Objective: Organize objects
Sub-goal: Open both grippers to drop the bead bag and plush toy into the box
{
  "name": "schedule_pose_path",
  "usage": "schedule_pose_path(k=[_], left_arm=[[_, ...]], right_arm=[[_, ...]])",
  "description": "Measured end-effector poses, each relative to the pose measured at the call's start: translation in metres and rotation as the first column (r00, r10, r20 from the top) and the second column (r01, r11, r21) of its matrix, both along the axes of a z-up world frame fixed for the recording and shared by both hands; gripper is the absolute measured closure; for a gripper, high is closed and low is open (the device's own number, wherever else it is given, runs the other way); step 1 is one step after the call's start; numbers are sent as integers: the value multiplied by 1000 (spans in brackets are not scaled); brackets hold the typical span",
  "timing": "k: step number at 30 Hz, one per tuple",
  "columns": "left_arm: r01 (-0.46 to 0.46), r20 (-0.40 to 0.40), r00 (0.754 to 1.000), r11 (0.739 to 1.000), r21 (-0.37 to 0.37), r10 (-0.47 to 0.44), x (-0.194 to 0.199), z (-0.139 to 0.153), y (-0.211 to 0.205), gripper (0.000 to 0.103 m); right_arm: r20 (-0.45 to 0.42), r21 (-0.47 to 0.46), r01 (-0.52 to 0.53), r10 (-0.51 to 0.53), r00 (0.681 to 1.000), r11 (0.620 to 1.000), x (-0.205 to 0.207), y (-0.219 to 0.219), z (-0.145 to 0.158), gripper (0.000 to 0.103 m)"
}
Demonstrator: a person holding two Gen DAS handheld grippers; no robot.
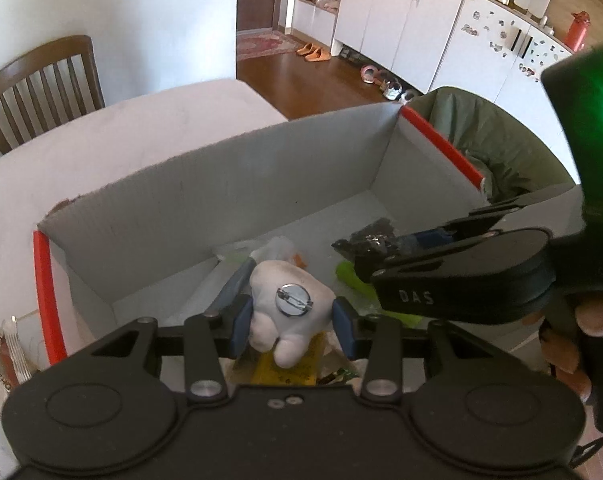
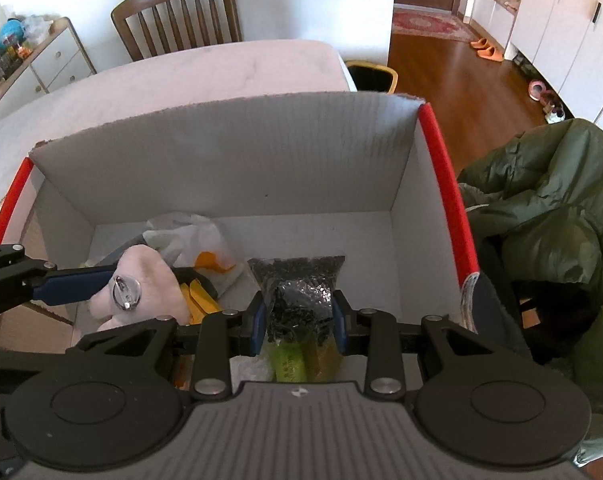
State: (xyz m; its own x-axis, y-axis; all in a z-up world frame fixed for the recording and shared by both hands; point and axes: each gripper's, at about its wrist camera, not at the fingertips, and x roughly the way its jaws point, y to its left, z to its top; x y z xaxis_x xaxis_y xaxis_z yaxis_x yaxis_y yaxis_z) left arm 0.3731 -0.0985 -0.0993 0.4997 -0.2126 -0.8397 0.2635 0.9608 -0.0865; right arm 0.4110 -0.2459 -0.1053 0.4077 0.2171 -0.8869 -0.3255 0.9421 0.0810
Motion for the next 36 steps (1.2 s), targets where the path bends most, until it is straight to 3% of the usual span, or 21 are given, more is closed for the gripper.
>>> schedule_pose_path(k=[13,17,21,36], left_arm=[[-22,-66,998,999,-26,21,7,-7,4,61],[-16,-51,999,1000,-27,15,4,-4,4,56],[-20,-22,1000,999,-30,19,-5,1,7,41],[-54,97,994,998,-42,58,-42,41,28,28]], right_arm=[[-18,52,-6,7,1000,999,-5,-10,6,67],[-6,83,-11,12,1000,996,-13,-15,14,60],[14,98,-24,23,1000,995,-21,-19,27,56],[104,171,-59,41,994,984,-57,-23,75,50]])
